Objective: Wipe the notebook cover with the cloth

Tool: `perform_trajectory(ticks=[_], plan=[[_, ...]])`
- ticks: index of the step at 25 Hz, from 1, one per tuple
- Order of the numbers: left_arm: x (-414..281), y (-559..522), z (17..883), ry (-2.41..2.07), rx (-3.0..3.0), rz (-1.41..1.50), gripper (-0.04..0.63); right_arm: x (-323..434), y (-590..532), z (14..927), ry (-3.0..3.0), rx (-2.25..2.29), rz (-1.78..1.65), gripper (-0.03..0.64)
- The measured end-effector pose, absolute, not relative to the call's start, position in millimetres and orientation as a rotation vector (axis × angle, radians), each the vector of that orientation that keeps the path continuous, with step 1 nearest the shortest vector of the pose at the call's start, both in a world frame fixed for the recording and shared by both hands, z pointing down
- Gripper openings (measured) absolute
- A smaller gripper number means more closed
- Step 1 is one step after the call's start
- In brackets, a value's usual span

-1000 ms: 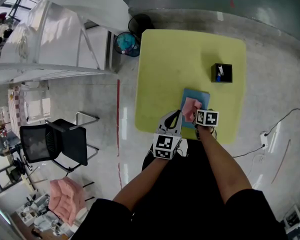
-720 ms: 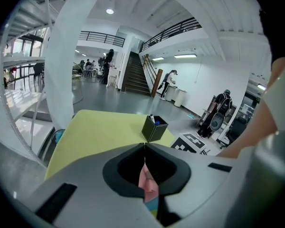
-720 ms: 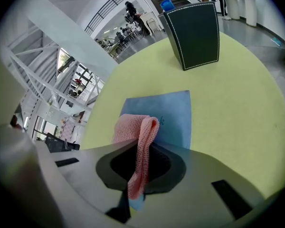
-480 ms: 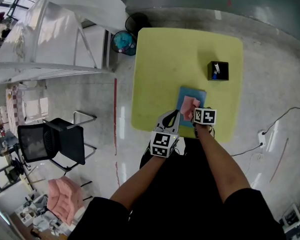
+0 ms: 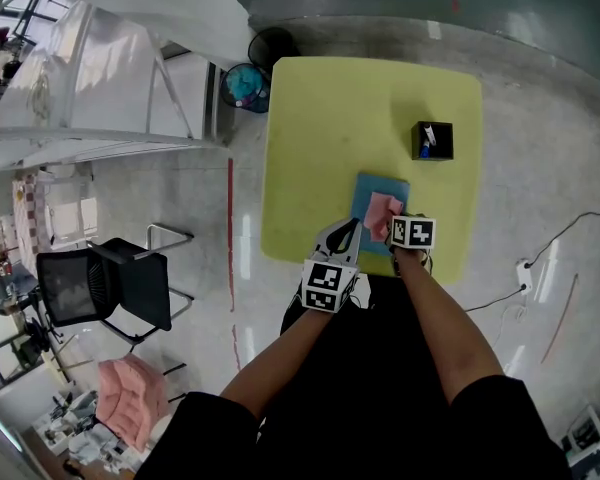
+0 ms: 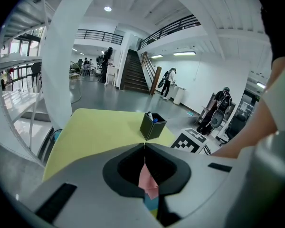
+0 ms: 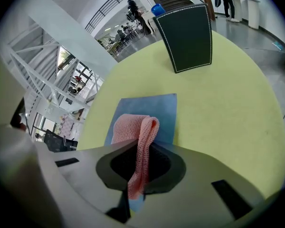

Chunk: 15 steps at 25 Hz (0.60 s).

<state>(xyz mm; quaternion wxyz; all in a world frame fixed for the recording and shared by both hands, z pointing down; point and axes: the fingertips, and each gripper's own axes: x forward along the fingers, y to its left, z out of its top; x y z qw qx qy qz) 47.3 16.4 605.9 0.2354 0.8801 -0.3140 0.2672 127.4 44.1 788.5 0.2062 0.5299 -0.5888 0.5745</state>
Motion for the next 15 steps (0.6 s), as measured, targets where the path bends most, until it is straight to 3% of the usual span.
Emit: perform_trajectory(ticks=[15], plan=[[69.1,25.3,610.0,-0.807,2.431,0.731,0.017,148.7,53.6,789.8,-1.634,1.483,1.624,0.038]])
